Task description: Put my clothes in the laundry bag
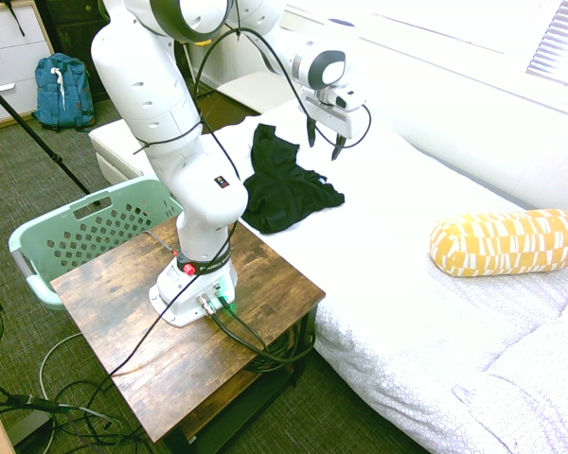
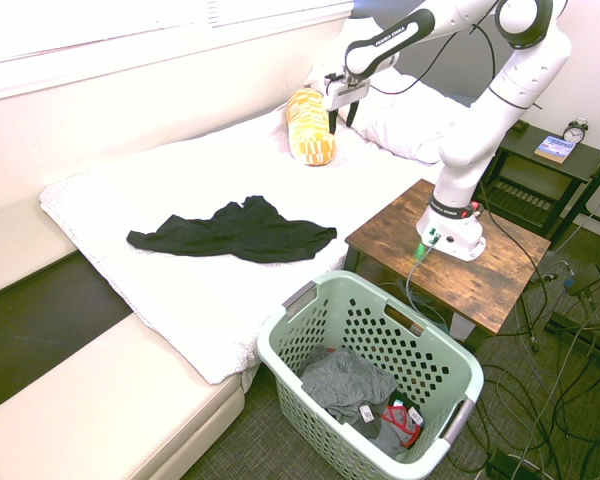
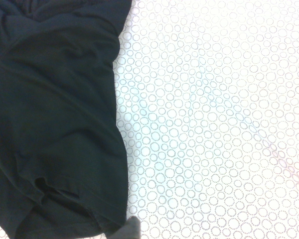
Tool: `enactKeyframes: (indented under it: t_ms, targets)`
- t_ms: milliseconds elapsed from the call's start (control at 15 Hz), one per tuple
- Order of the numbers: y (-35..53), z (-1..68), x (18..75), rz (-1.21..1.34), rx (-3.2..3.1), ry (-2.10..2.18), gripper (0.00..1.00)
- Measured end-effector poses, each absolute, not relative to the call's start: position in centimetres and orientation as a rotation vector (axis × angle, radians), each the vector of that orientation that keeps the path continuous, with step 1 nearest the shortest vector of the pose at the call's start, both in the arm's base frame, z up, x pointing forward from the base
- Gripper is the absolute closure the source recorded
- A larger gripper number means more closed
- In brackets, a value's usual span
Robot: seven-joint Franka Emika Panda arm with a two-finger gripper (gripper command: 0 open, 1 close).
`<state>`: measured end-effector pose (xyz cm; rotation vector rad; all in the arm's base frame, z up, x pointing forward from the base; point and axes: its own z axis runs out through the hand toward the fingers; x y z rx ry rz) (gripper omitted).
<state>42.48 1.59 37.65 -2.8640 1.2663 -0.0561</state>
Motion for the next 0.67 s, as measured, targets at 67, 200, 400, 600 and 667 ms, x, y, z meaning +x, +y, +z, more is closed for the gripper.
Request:
enactKeyframes:
  t_ms: [67,200,400,600,667]
  targets:
    - [1.6,37.7,42.6,-0.058,-2.865,1.263,0.0]
    - [1.8,37.8,42.9,-0.067,-2.866,1.246,0.0]
    - [4.4,38.4,45.6,-0.09,-2.883,1.159,0.0]
    - [10.1,36.0,50.3,-0.074,-2.924,1.048,0.0]
    - [11.7,34.8,52.2,-0.059,-2.936,1.02,0.0]
